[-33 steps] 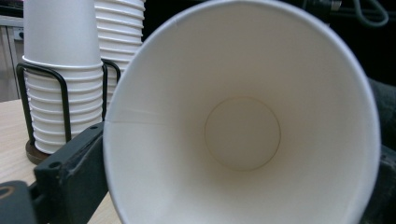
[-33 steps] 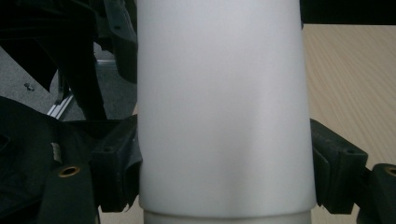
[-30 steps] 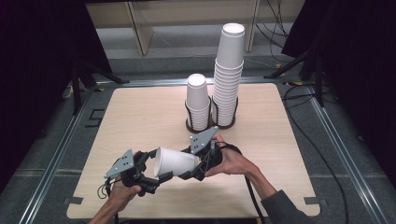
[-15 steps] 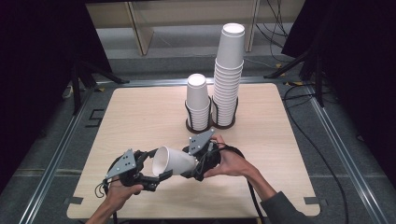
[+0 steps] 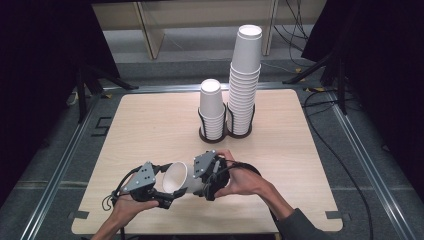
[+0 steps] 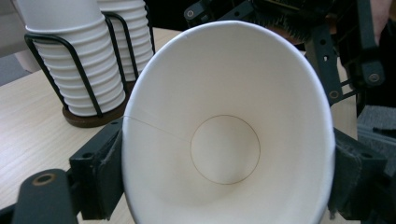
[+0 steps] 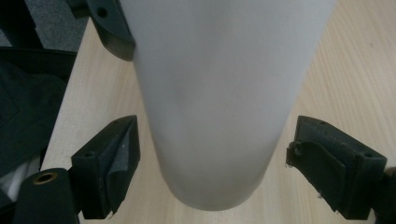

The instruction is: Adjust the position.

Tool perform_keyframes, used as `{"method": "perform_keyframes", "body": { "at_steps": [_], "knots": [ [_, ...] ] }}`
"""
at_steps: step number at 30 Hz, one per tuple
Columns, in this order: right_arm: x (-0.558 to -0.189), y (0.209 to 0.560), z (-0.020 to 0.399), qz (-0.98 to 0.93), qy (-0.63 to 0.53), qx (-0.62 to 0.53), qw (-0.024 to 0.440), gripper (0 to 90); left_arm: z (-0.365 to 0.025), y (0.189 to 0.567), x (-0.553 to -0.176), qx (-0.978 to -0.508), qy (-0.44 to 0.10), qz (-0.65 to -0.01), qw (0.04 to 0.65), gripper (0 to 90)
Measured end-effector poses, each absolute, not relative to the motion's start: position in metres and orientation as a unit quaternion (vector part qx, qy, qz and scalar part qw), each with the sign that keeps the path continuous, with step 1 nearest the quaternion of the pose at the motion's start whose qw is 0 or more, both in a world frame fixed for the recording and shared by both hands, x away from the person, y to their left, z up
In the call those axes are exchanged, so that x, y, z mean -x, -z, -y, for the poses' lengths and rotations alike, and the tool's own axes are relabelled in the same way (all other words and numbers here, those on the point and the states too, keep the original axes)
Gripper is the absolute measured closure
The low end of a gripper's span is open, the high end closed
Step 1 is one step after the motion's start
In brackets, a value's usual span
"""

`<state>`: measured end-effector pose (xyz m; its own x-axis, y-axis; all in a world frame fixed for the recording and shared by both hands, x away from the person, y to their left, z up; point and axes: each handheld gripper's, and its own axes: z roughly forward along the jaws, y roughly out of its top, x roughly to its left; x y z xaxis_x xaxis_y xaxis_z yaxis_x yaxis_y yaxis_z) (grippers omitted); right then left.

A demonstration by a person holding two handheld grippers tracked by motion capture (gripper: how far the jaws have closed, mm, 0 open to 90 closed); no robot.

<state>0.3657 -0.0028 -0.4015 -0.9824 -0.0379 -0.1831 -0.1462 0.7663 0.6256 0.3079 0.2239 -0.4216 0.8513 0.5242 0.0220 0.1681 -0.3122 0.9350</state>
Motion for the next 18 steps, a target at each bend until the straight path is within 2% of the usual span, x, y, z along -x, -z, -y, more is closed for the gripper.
{"method": "perform_keyframes", "body": {
  "at_steps": [9,18],
  "knots": [
    [-0.366,0.407,-0.002,-0.937,-0.34,0.054,0.067,18.2,-0.221,0.422,-0.308,-0.8,-0.158,-0.209,0.54,14.9],
    [-0.371,0.416,-0.005,-0.931,-0.361,0.049,0.034,21.6,-0.221,0.423,-0.309,-0.804,-0.15,-0.207,0.537,14.1]
  ]
}}
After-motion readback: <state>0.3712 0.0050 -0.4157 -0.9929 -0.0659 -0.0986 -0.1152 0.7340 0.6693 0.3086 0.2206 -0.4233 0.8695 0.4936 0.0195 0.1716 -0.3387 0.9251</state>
